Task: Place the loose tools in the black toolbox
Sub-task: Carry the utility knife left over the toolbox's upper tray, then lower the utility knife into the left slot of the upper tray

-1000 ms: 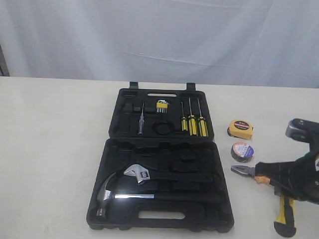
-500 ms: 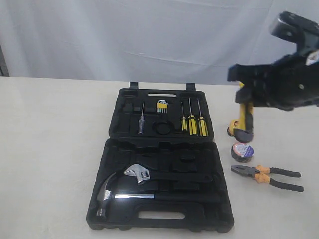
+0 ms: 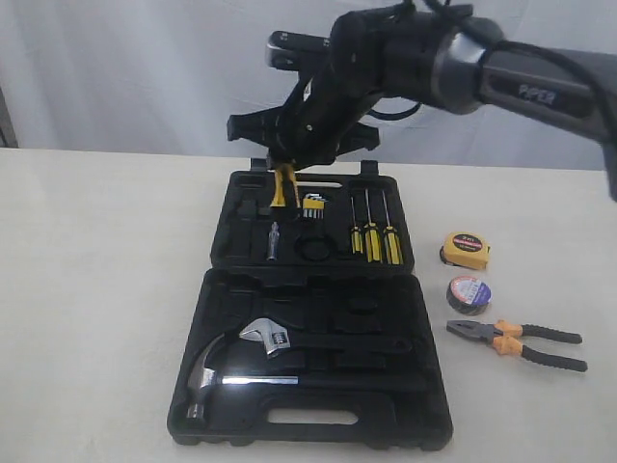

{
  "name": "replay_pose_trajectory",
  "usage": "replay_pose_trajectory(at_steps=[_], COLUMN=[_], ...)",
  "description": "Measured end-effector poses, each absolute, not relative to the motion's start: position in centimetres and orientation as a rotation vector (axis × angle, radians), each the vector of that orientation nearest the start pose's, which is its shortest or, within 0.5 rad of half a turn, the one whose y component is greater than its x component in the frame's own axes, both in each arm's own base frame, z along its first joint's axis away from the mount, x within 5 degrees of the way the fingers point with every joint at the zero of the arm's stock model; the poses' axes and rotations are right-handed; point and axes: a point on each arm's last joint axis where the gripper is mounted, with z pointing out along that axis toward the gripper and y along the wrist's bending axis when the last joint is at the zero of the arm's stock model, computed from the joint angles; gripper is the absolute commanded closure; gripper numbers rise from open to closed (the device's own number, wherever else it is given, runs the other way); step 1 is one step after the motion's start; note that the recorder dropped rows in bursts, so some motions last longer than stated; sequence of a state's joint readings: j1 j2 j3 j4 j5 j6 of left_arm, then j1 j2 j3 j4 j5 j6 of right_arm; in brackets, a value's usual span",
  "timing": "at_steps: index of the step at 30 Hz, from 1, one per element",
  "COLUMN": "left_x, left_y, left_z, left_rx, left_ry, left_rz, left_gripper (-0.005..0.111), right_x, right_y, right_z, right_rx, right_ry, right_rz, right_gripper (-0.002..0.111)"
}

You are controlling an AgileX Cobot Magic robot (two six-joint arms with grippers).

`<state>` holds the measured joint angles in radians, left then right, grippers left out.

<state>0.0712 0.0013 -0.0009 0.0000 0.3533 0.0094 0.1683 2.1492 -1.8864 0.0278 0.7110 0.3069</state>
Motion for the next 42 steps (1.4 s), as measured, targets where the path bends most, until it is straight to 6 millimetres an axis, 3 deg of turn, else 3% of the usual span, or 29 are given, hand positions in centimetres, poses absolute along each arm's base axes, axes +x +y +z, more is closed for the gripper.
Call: replay_pose_trajectory(at_steps=[6,9,15,22,27,42], left_x=[5.3,5.3,5.3,5.3,5.3,5.3], left_y=[0.4,0.4,0.4,0.4,0.4,0.4], left_z=[18.2,18.2,18.2,18.2,18.2,18.2], left_rx=[-0.057,-0.057,-0.057,-0.057,-0.057,-0.057], left_ry=[1.837,1.837,1.837,1.837,1.837,1.837], left_rz=[0.056,0.056,0.056,0.056,0.056,0.056], left_gripper=[0.107,0.107,0.107,0.107,0.107,0.107], right_x=[49.5,49.8,51.7,53.2,53.9,54.5], right_y=[13.2,15.0,15.0,15.1,15.1,14.6], right_z=[21.5,20.6,19.3,14.8,13.1,13.1], right_rx=[0.064,0.084,0.169,0.275,0.316,0.371], right_ry=[2.449,2.419,2.381,2.402,2.395,2.322], right_rz=[0.204,0.203,0.130,0.098,0.081,0.009], right_gripper=[0.109,0.109,0.109,0.109,0.109,0.109])
